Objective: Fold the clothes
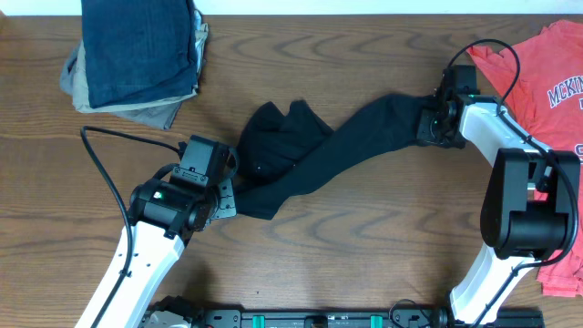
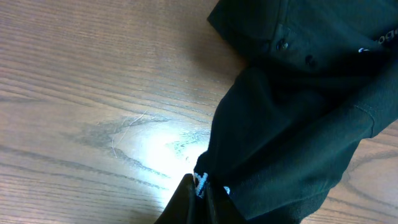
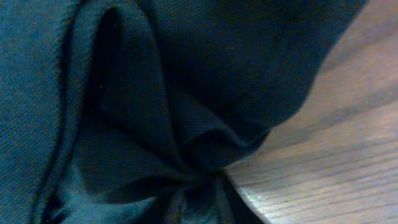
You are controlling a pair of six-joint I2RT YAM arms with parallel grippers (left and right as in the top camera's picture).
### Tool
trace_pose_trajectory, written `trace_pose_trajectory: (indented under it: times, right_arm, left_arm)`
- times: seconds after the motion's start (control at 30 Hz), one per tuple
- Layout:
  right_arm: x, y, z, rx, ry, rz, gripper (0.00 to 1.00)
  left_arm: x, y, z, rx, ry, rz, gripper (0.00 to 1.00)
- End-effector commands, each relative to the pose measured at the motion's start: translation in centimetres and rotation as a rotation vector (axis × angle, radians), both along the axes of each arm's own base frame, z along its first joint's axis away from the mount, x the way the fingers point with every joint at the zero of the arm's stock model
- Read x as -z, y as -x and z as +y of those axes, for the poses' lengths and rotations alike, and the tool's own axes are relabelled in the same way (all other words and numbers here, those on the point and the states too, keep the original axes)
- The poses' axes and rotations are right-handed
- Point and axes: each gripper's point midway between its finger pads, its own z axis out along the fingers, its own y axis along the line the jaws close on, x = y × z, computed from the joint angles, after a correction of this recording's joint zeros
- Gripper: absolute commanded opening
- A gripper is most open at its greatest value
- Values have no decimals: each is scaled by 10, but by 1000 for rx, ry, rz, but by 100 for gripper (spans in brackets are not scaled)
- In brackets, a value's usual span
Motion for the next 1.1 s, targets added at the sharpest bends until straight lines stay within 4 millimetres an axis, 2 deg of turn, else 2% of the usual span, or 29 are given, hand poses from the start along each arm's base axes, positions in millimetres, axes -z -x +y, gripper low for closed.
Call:
trace_pose_trajectory:
  times: [0.0, 0.13, 0.27, 0.37, 0.47, 0.6, 0.77, 0.9, 1.07]
  right_arm:
    - [20, 11, 8, 21, -27, 66, 1]
    - [19, 13, 8, 37, -31, 74, 1]
    - [7, 16, 8, 85, -41, 83, 1]
    - [-12, 19, 7, 139, -55, 65, 1]
    - [-44, 24, 3, 179, -64, 28, 1]
    - [-97, 40, -2, 194, -68, -40, 1]
    - [-160, 69, -1, 153, -57, -134, 1]
    - [-209, 98, 0, 146, -59, -239, 1]
    - [-267, 131, 5, 133, -77, -409, 1]
  left_arm:
    - [4, 1, 4, 7, -25, 10, 6]
    - [4, 1, 4, 7, -25, 9, 6]
    - [4, 1, 4, 7, -24, 8, 6]
    - [0, 3, 1, 12, -4, -1, 6]
    - [-14, 8, -5, 27, 48, -27, 6]
    - [-52, 15, -4, 32, 94, -133, 6]
    - [-117, 30, 1, 33, 164, -325, 6]
    - [-168, 52, 5, 50, 229, -446, 6]
    - [-213, 79, 15, 53, 254, -521, 6]
